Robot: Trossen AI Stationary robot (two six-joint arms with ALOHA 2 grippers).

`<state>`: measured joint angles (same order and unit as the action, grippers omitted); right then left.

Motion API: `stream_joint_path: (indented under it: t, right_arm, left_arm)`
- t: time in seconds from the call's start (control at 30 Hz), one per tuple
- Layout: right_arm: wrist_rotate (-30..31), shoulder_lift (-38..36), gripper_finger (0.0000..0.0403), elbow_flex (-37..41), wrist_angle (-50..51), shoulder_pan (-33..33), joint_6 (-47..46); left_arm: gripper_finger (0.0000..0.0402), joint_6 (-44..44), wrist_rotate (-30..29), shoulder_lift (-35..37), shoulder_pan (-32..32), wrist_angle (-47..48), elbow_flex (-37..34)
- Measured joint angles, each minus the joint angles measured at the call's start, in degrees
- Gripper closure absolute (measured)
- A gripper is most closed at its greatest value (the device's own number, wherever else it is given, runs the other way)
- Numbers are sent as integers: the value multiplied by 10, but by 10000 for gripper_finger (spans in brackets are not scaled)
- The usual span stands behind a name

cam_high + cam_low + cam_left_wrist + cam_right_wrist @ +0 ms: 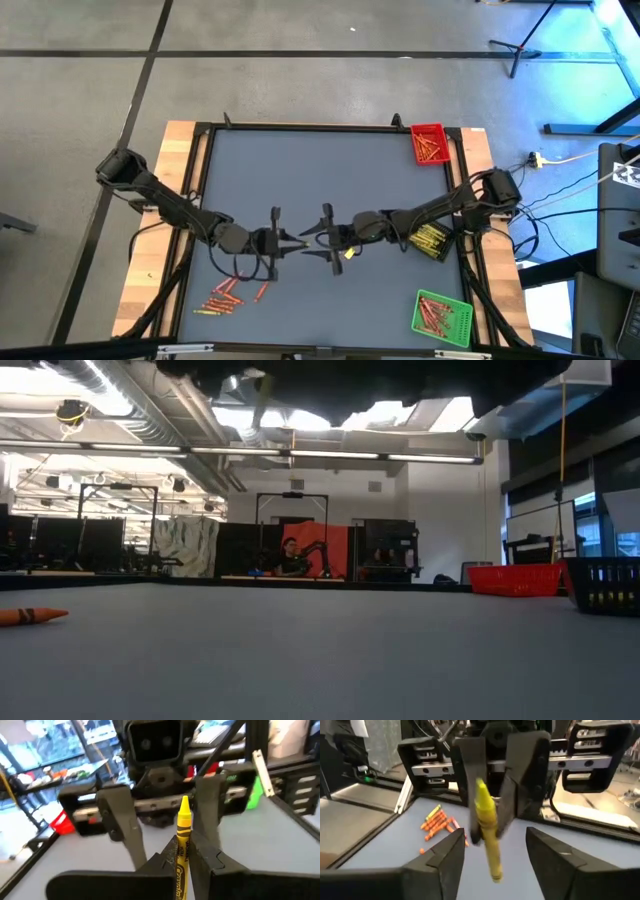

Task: Sort crayons
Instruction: Put the yellow green crayon into the black basket

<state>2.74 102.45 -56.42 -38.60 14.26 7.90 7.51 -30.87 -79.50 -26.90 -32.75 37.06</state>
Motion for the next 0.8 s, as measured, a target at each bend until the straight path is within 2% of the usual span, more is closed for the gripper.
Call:
stream_joint_path:
  t: [0.2,0.43,0.47,0.57,0.67,0.8]
  right_arm:
    - [1,11,246,0,-22,0,28]
    - [8,11,377,0,-16,0,44]
    - [13,11,386,0,-11,0,45]
    - [18,11,378,0,-10,1,44]
    - [28,11,364,0,5,1,38]
    - [86,-13,385,-1,71,13,31]
  left_arm:
    - [390,5,1,0,-1,-7,0]
    - [390,1,4,0,-1,-9,0]
    - [390,-1,4,0,-1,-4,0]
    - [382,4,6,0,-1,-3,0]
    - [356,6,4,0,-1,-4,0]
    - [310,-8,3,2,-5,20,0]
